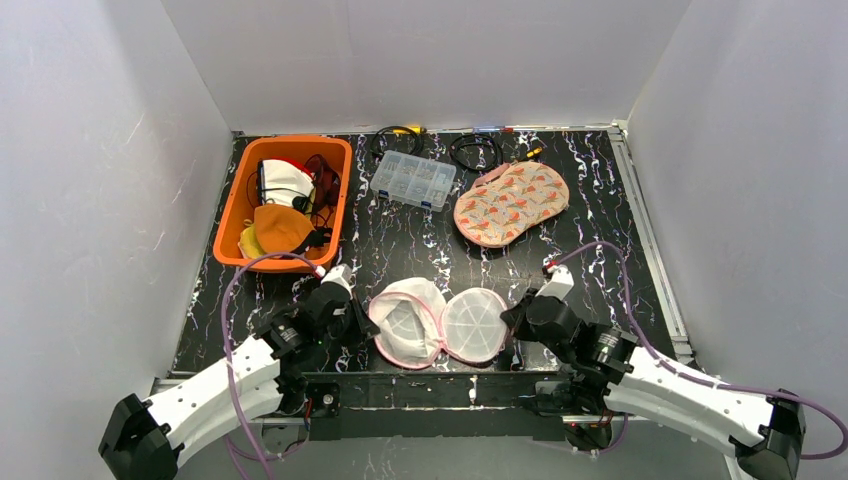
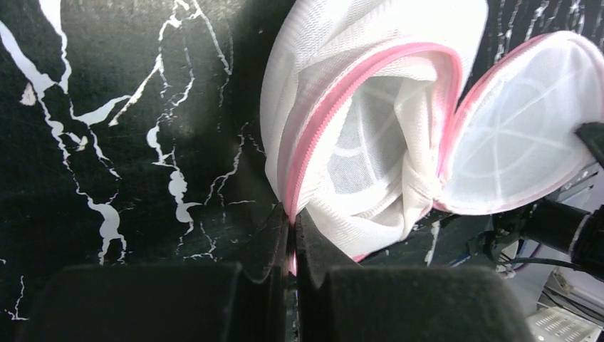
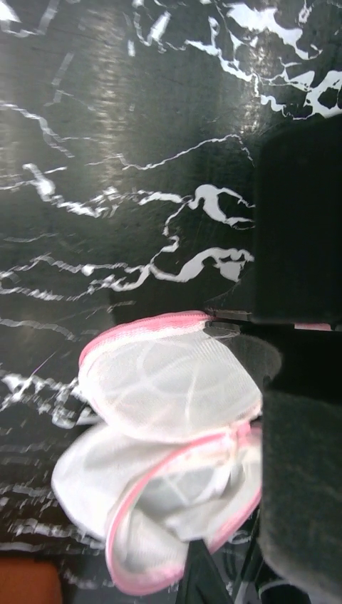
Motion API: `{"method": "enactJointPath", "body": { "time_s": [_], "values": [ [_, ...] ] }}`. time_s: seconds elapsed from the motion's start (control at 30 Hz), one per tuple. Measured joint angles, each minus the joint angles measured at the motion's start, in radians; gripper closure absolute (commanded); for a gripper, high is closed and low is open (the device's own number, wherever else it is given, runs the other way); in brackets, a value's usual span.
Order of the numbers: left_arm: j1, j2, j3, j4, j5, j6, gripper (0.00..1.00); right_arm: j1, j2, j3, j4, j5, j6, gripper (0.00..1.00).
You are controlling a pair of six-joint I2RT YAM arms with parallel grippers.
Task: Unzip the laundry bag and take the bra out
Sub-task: Close the laundry bag at the center of the board.
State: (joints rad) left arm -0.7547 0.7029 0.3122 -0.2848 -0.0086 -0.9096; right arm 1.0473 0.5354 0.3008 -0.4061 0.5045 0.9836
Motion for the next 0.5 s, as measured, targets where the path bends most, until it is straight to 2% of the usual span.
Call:
{"method": "enactJointPath", "body": {
  "time_s": [0.23, 0.5],
  "values": [
    [0.0, 0.003, 0.159, -0.104, -0.003, 0.025, 1.0, 0.0, 0.04, 0.268, -0.105, 0.038, -0.154, 0.99],
    [0.0, 0.117, 0.568, -0.287, -0.007, 0.12, 1.0, 0.0, 0.313, 0.752, -0.269, 0.101, -0.377, 0.99]
  ]
}}
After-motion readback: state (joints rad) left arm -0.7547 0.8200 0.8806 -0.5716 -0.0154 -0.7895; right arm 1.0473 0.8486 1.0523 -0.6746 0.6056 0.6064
